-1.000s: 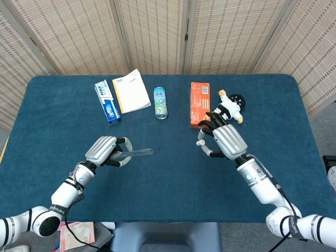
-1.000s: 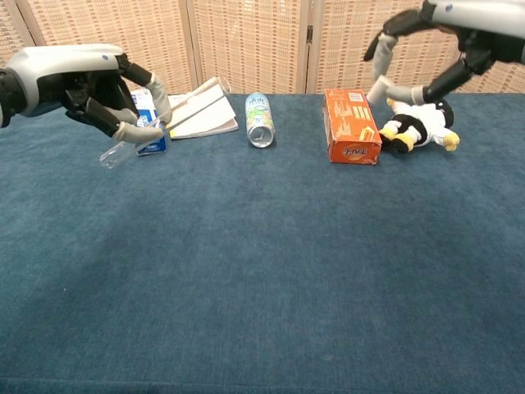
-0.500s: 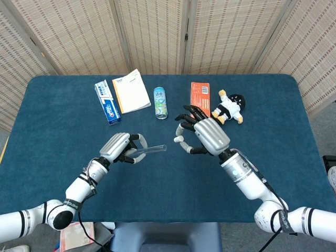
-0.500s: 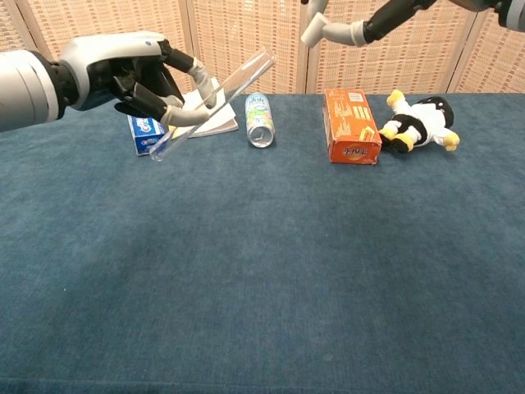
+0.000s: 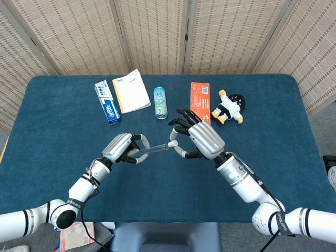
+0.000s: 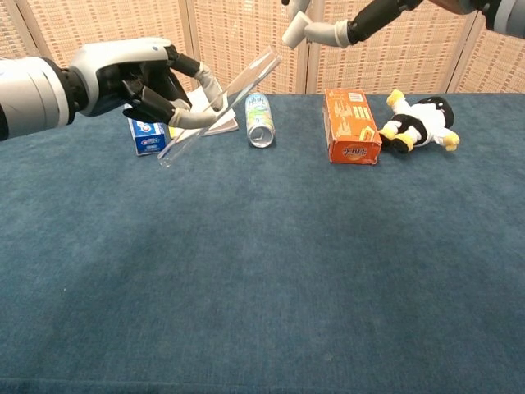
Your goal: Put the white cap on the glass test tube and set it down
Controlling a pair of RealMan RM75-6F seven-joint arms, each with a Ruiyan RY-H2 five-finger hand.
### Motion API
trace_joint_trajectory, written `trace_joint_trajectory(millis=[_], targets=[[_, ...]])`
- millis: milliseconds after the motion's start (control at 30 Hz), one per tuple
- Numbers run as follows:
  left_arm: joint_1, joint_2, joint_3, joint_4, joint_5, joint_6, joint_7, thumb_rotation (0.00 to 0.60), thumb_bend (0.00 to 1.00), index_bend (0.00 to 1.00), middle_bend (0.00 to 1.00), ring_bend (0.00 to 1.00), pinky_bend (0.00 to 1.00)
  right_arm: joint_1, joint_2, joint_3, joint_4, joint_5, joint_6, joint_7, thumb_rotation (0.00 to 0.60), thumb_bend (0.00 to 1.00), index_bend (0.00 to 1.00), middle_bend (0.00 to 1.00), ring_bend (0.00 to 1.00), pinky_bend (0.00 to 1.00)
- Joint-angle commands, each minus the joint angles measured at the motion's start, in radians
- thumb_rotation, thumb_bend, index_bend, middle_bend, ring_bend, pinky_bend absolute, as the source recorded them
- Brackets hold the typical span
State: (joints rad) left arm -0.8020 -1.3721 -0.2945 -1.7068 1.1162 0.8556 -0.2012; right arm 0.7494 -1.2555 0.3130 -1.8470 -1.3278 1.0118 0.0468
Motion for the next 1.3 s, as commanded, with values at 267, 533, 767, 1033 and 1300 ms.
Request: trace_joint_trajectory(millis=[267, 533, 767, 1033, 1300], targets=[[-0.007, -0.006, 0.0, -0.002, -0.009, 0.0, 0.007, 0.6, 0.35, 0.58, 1.0, 1.0, 1.0, 0.015, -0.004, -0.007, 0.003, 0.004, -0.008, -0.002, 0.6, 0.57, 0.64, 0.25, 0.02, 0.02], [-0.009, -0.007, 0.001, 0.005, -0.02, -0.003, 0.004, 0.6, 0.35, 0.58, 1.0, 1.0, 1.0, 0.022, -0.007, -0.01, 0.008, 0.015, -0.011, -0.003, 0.6, 0.57, 0.64, 0.25, 0.02, 0.02], [-0.012, -0.006, 0.002, 0.004, -0.023, -0.006, 0.006, 0.6, 0.35, 0.58, 1.0, 1.0, 1.0, 0.032, -0.014, -0.013, 0.017, 0.021, -0.016, -0.001, 0.6, 0.57, 0.64, 0.25, 0.02, 0.02], [-0.014, -0.013, 0.002, 0.012, -0.025, -0.007, 0.001, 0.6, 0.35, 0.58, 1.0, 1.0, 1.0, 0.044, -0.023, -0.014, 0.027, 0.032, -0.025, -0.003, 0.6, 0.57, 0.64, 0.25, 0.02, 0.02], [-0.015, -0.013, 0.005, 0.016, -0.028, -0.011, -0.001, 0.6, 0.35, 0.58, 1.0, 1.0, 1.0, 0.055, -0.034, -0.014, 0.037, 0.043, -0.031, -0.007, 0.6, 0.57, 0.64, 0.25, 0.02, 0.02]])
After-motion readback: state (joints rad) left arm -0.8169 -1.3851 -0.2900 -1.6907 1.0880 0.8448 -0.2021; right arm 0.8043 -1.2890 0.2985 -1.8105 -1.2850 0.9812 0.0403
